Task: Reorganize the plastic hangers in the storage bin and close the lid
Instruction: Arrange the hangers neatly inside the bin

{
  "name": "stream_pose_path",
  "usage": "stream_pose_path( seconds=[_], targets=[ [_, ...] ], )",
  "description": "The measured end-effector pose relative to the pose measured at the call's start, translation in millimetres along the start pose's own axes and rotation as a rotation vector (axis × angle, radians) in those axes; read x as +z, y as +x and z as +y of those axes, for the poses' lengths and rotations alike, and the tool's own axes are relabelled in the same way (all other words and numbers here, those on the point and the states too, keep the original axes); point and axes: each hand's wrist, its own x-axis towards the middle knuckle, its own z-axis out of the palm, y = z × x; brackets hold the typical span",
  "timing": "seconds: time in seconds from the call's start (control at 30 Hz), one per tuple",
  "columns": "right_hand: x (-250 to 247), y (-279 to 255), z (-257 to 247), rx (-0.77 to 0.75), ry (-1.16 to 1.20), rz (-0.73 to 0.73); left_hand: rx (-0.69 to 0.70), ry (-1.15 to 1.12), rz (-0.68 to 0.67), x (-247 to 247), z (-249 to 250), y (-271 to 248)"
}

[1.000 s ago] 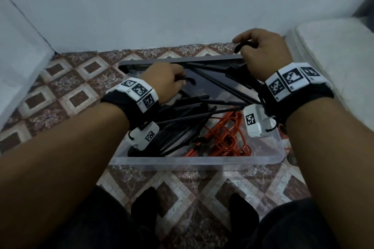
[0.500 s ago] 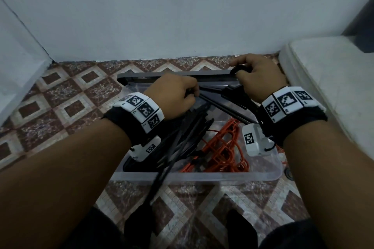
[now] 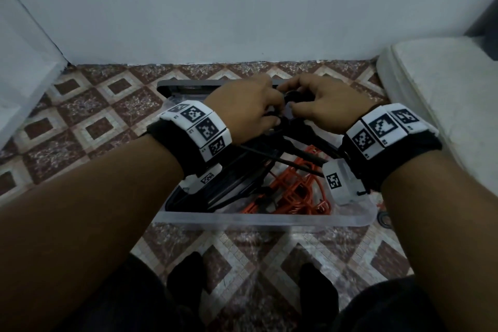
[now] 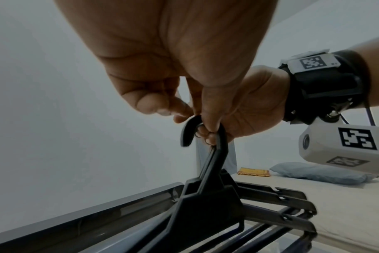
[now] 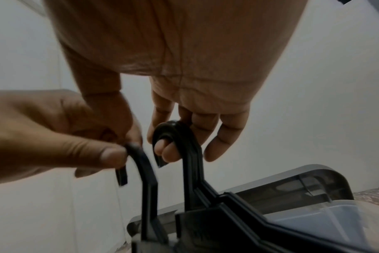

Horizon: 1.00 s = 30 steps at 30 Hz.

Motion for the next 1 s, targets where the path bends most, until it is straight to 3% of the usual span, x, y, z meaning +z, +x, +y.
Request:
stream_pose_path(
  seconds=[0.1,0.33,0.4,0.5,0.53,0.6,0.7,0.8,1.0],
  targets=[
    [7,-2,-6,-0.049,-0.026,-0.086,0.016,-0.041,0.087,3,2,3],
    [14,4,-4,-0.029,-0.135,0.023,-0.124,-0.306,0.223,8,2,-3],
    [11,4,0,0.003,-0.122,0.062,-0.166,-0.294,0.046,6,-8,-8],
    [4,3,1,0.010,-0.083,0.163,-0.284,-0.412,-0.627,18,-19,-16],
    [2,3,0,0.005,-0.069,0.199,-0.298,-0.397,-0.795,30,-20,-16],
    [-1,4,0,-0.007,-0.046,0.252,-0.250,-0.222,-0.969,61,-17,-14],
    [-4,7,5,-0.029,-0.043,0.293,-0.106,0.069,-0.999,118,-14,0],
    [-6,11,13,-0.024,-0.043,0.333,0.007,0.167,-1.036,166,-14,22],
    [-9,21,32,0.026,-0.035,0.414,-0.024,0.261,-1.015,232,-15,35]
  ],
)
